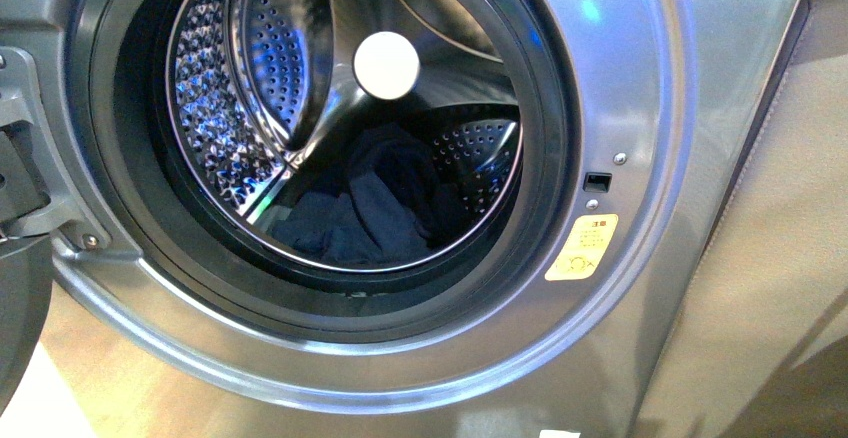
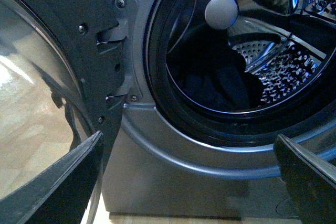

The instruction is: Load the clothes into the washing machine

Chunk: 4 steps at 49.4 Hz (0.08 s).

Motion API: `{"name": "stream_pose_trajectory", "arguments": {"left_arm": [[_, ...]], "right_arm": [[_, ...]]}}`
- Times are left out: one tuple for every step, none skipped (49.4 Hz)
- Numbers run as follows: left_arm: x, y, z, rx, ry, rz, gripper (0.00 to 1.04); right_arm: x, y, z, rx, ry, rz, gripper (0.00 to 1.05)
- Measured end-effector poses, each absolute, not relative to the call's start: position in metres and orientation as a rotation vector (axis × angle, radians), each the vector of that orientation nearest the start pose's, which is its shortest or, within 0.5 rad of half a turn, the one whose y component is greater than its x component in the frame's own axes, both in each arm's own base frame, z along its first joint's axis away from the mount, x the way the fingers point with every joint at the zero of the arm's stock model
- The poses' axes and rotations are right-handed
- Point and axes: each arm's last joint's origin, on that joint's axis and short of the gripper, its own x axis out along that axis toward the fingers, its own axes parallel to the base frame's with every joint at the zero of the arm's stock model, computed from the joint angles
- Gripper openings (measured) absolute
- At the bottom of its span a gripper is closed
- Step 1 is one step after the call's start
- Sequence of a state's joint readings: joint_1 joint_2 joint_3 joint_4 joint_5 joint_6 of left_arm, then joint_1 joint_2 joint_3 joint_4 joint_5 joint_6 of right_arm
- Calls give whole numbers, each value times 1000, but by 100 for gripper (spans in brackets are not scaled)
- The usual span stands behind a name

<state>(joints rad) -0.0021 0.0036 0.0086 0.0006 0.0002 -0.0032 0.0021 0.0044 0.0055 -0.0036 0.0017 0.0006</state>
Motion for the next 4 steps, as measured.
{"name": "stream_pose_trajectory", "arguments": {"left_arm": [[97,0,166,-3,-6,-2,98],[97,0,166,-3,-6,-2,98],[97,0,166,-3,-6,-2,98],[97,0,166,-3,-6,-2,98]], "right_arm": [[98,0,165,1,2,0,97],[98,0,165,1,2,0,97],[98,0,165,1,2,0,97],[98,0,165,1,2,0,97]]}}
